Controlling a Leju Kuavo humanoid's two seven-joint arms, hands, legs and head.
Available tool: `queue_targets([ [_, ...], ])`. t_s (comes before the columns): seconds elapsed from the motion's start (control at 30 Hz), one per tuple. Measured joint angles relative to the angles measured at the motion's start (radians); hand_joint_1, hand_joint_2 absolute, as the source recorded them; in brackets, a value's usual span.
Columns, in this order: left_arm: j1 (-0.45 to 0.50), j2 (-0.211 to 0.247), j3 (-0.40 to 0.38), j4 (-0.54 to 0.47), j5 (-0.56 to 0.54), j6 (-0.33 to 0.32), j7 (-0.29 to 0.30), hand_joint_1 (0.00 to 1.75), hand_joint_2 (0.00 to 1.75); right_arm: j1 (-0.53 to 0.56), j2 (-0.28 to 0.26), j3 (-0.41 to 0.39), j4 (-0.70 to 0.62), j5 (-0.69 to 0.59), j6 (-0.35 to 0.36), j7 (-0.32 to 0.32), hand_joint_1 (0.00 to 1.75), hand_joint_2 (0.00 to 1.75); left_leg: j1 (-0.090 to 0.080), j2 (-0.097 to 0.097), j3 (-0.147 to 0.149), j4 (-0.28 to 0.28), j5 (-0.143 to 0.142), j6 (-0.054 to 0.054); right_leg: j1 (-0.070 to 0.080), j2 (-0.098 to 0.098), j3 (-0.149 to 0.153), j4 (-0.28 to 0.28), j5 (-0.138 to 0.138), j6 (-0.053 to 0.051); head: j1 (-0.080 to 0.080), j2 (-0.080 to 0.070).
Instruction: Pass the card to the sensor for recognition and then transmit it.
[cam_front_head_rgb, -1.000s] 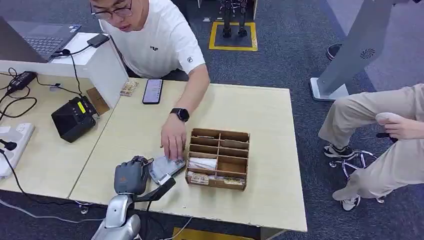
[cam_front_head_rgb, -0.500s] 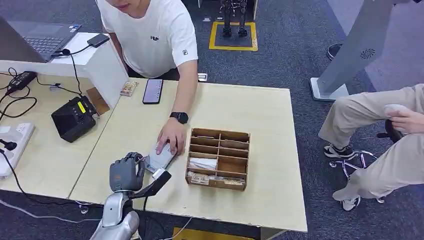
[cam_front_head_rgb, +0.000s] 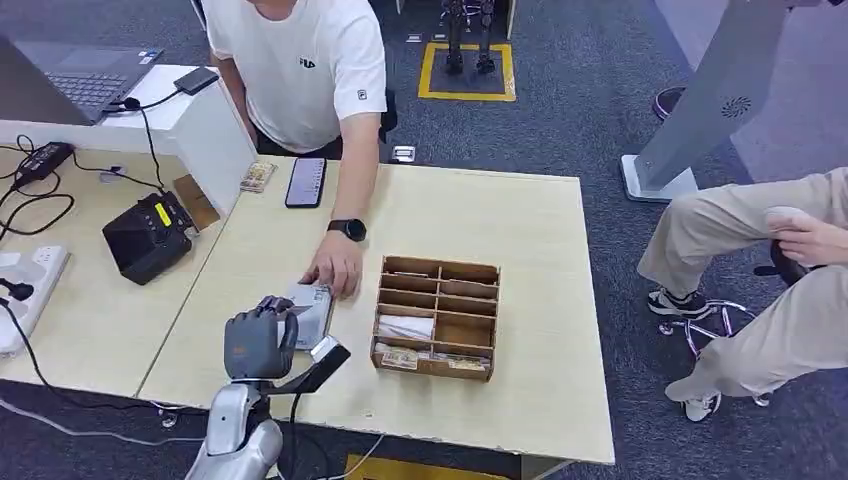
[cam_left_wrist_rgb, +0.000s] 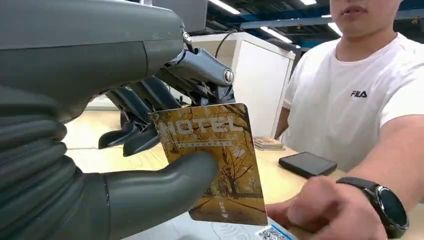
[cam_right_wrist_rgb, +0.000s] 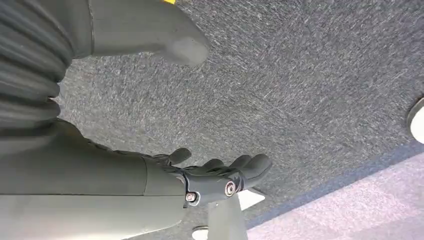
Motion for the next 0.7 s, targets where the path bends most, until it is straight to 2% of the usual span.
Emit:
queue_targets([
  [0.4, 0.003, -0.006, 0.0, 0.024, -0.036, -0.007, 0.018, 1.75, 1.75, 0.0, 0.0, 0.0, 0.002, 0.001, 0.0, -0.009, 0.0, 1.75, 0.0, 0.0, 0.0, 0.0, 0.0, 0.0, 0.0, 0.0, 0.0, 0.0, 0.0, 0.0, 0.0, 0.0],
  [0.7, -0.019, 0.002, -0.015, 0.103, -0.052, -0.068, 0.068, 1.75, 1.75, 0.0, 0.0, 0.0, 0.003, 0.004, 0.0, -0.01, 0.0, 1.75, 0.0, 0.0, 0.0, 0.0, 0.0, 0.0, 0.0, 0.0, 0.0, 0.0, 0.0, 0.0, 0.0, 0.0],
])
